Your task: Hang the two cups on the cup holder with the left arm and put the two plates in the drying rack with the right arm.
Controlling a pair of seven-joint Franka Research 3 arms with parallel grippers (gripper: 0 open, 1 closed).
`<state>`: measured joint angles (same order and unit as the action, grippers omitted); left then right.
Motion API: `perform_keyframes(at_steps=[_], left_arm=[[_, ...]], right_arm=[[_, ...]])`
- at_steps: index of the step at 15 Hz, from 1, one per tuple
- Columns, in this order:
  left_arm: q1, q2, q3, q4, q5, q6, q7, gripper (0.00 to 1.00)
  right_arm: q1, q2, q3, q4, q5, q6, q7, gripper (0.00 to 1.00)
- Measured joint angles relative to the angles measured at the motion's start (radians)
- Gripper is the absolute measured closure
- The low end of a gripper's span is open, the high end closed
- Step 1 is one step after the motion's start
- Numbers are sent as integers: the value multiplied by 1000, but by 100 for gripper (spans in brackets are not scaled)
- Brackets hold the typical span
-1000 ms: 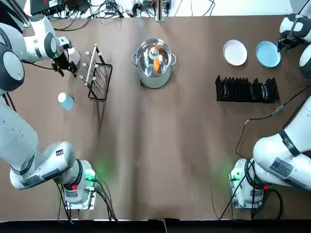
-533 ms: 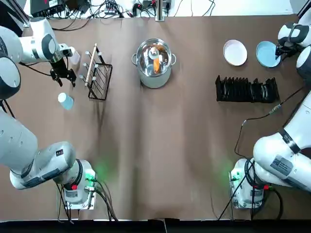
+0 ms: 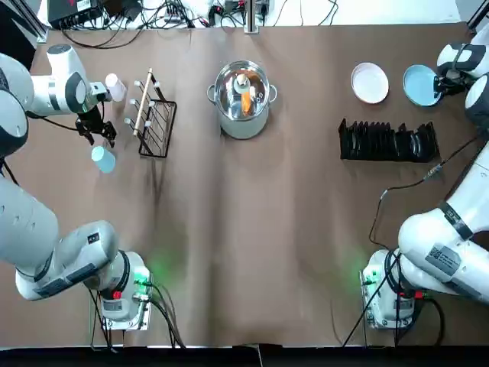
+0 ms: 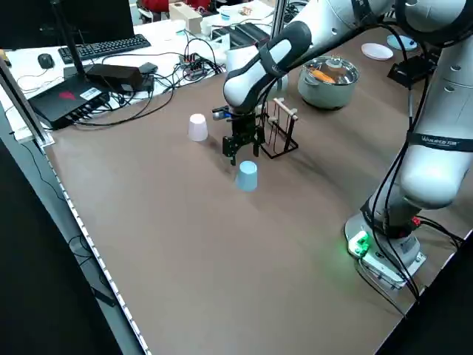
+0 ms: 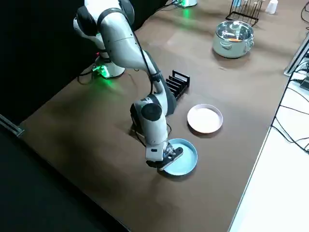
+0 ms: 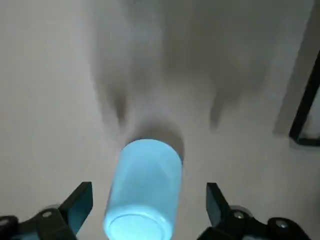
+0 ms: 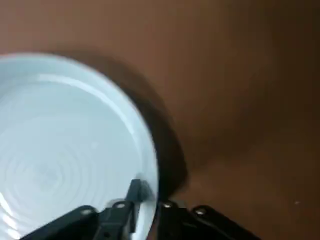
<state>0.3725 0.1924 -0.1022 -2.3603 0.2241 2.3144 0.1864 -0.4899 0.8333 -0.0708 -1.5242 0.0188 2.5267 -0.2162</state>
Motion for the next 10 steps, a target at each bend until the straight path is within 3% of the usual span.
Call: perform_keyframes(at_steps=[2, 6, 9, 10], left_arm=[[17, -4, 0, -18, 32, 20, 0, 0], [50, -5, 0, -74, 48, 92, 4, 0], [49, -6, -3, -95, 48, 98, 4, 1], [49, -6, -3, -98, 48, 100, 4, 9]], right_arm=[[0, 0, 2, 8, 18, 5, 1, 93], [5, 0, 10, 19, 18, -15, -4, 93], [49, -45, 18, 49, 18, -179, -5, 93], [63, -70, 18, 52, 17, -218, -5, 96]])
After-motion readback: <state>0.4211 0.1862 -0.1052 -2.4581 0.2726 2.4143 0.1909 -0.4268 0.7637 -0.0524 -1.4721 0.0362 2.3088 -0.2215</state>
